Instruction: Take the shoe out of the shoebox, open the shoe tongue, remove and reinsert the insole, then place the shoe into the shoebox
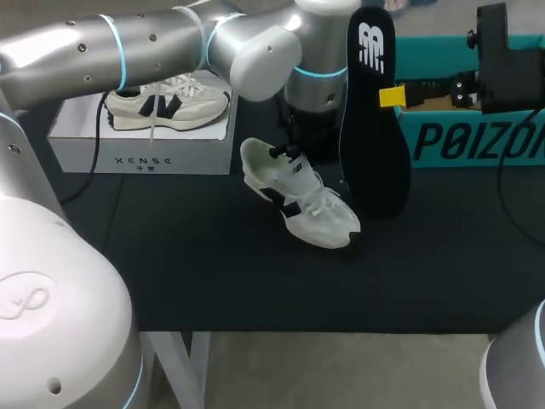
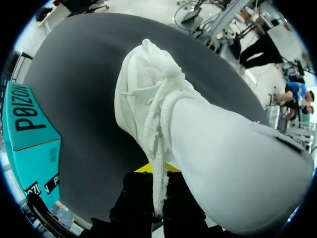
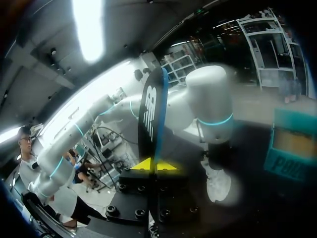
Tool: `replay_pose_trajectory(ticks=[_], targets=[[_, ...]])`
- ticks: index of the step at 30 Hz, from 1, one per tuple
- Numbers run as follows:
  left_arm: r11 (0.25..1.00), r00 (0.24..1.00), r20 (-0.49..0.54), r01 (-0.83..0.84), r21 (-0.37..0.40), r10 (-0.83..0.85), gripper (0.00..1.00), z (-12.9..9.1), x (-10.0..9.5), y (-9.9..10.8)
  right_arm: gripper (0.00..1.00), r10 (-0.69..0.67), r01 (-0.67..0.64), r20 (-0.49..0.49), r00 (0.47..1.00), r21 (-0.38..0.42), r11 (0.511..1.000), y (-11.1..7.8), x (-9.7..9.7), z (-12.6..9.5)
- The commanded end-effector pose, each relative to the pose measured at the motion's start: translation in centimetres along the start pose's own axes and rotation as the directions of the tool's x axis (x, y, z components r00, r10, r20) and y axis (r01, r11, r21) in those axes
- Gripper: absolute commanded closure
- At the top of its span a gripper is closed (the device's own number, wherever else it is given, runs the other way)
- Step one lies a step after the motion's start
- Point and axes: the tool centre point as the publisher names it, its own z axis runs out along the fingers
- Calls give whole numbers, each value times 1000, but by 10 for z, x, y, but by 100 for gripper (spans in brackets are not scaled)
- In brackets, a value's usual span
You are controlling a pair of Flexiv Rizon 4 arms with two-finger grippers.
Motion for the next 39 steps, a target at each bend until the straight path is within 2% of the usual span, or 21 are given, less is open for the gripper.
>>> replay_pose_trajectory(ticks=[1, 5, 6, 8, 11, 12, 13, 14, 15, 17, 22, 27, 39], targets=[[920, 919, -13, -393, -8, 393, 100, -14, 1, 2, 100, 0, 0, 0, 1000, 1, 1000, 0, -1, 2], [808, 808, 0, -590, 12, 590, 100, -20, 0, 4, 100, 0, 0, 0, 1000, 1, 1000, 0, -1, 2], [768, 768, 15, -640, -10, 640, 100, -20, -1, 4, 100, 0, 0, 0, 1000, 1, 1000, 0, -1, 2], [745, 746, -2, -666, -32, 666, 100, -19, -1, 4, 100, 0, 0, 0, 1000, 1, 1000, 0, -1, 2], [735, 737, -26, -676, -53, 675, 100, -12, -6, 4, 100, 0, 0, 0, 1000, 1, 1000, 0, -1, 2], [759, 762, -39, -648, -61, 647, 100, -10, -11, 4, 100, 0, 0, 0, 1000, 1, 1000, 0, -1, 2], [752, 753, 13, -657, -54, 658, 100, -10, -15, 6, 100, 0, 0, 0, 1000, 1, 1000, 0, -1, 2], [740, 740, 19, -671, -51, 672, 100, -9, -16, 8, 100, 0, 0, 0, 1000, 1, 1000, 0, -1, 2], [759, 760, -6, -649, -57, 649, 100, -7, -20, 8, 100, 0, 0, 0, 1000, 1, 1000, 0, -1, 2], [742, 742, 19, -668, -56, 670, 100, -5, -24, 9, 100, 0, 0, 0, 1000, 1, 1000, 0, -1, 2], [757, 758, 2, -651, -58, 652, 100, 1, -37, 14, 100, 0, 0, 0, 1000, 1, 1000, 0, -1, 2], [798, 798, -20, -602, -29, 602, 100, 13, -47, 18, 100, 0, 0, 0, 1000, 1, 1000, 0, -1, 2], [774, 774, -23, -633, -3, 633, 100, 18, -67, 3, 100, 0, 0, 0, 1000, 1, 1000, 0, -1, 2]])
